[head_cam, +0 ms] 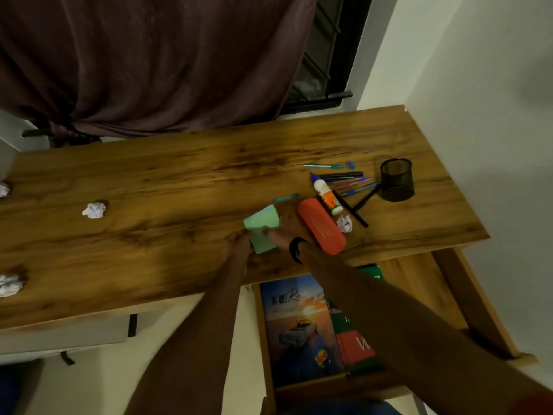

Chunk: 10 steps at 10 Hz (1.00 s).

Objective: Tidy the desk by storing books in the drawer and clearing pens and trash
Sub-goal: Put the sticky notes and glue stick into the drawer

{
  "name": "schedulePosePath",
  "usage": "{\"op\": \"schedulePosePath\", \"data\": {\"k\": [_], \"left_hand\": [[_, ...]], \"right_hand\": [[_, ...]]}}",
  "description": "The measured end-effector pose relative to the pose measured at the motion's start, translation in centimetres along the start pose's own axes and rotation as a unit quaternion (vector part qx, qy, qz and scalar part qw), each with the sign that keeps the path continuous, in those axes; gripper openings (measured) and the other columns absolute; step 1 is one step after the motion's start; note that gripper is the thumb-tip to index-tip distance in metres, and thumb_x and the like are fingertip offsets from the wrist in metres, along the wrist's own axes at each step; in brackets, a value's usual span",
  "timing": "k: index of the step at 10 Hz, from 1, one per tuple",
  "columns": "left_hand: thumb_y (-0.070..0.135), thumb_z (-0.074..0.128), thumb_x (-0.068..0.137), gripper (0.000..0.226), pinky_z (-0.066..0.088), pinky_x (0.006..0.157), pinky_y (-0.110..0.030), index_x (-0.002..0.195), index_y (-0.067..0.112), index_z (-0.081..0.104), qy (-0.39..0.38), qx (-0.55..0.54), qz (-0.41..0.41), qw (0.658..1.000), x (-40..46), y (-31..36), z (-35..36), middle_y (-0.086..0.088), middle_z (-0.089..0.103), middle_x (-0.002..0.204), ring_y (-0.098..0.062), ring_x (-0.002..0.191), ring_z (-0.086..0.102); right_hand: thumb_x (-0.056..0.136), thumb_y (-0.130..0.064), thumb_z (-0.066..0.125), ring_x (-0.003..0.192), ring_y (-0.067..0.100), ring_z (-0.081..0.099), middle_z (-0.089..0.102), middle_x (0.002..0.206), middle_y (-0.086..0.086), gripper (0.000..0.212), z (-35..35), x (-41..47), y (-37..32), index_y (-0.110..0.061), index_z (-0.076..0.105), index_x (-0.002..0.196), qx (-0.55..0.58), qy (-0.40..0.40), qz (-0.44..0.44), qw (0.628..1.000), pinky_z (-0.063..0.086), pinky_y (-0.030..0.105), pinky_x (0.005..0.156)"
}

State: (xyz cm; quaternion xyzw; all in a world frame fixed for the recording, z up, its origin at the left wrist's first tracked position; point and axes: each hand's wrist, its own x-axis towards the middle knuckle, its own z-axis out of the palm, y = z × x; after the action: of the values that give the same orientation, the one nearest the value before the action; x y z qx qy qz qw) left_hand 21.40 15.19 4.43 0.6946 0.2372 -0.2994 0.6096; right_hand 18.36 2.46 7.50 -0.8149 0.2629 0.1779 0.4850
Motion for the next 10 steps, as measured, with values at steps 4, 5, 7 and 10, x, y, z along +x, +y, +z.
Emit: {"op": "schedulePosePath", "data": {"k": [4, 5, 7, 10], "left_hand": [[0.030, 0.052, 0.097, 0.024, 0.056, 0.055, -0.029, 0.082, 0.015, 0.063, -0.148, 0.042, 0.038, 0.987, -11.2, -4.7, 10.3, -0.006, 0.064, 0.081, -0.015, 0.061, 0.064], [0.028, 0.055, 0.096, 0.014, 0.054, 0.071, -0.037, 0.096, 0.015, 0.060, -0.173, 0.070, 0.050, 0.981, -13.7, -7.6, 15.1, -0.005, 0.064, 0.095, -0.023, 0.081, 0.064], [0.033, 0.054, 0.096, 0.034, 0.053, 0.076, -0.038, 0.113, 0.004, 0.061, -0.187, 0.200, 0.022, 0.962, -17.7, -15.0, 23.3, -0.015, 0.069, 0.100, -0.022, 0.077, 0.065], [0.028, 0.051, 0.097, 0.015, 0.040, 0.063, -0.025, 0.089, 0.019, 0.059, -0.197, 0.370, -0.010, 0.908, -21.9, -22.7, 27.6, -0.007, 0.063, 0.094, -0.015, 0.071, 0.057]], "right_hand": [[0.094, -0.011, 0.059, 0.095, 0.022, 0.066, 0.065, 0.116, 0.010, 0.041, -11.9, -9.7, 13.2, -0.005, 0.051, 0.133, 0.303, -0.073, 0.002, 0.950, 0.056, 0.034, 0.083], [0.095, -0.016, 0.059, 0.096, 0.023, 0.066, 0.068, 0.107, 0.006, 0.021, -15.2, -12.1, 18.9, -0.010, 0.060, 0.115, 0.288, -0.091, 0.020, 0.953, 0.056, 0.035, 0.080], [0.089, -0.022, 0.068, 0.099, 0.025, 0.059, 0.057, 0.110, 0.005, 0.042, -21.8, -15.6, 30.2, -0.012, 0.047, 0.124, 0.143, -0.004, 0.019, 0.990, 0.053, 0.043, 0.080], [0.097, -0.023, 0.056, 0.124, 0.035, 0.050, 0.048, 0.140, 0.016, 0.044, -23.5, -17.1, 39.1, -0.013, 0.045, 0.138, -0.133, -0.039, 0.026, 0.990, 0.044, 0.036, 0.096]]}}
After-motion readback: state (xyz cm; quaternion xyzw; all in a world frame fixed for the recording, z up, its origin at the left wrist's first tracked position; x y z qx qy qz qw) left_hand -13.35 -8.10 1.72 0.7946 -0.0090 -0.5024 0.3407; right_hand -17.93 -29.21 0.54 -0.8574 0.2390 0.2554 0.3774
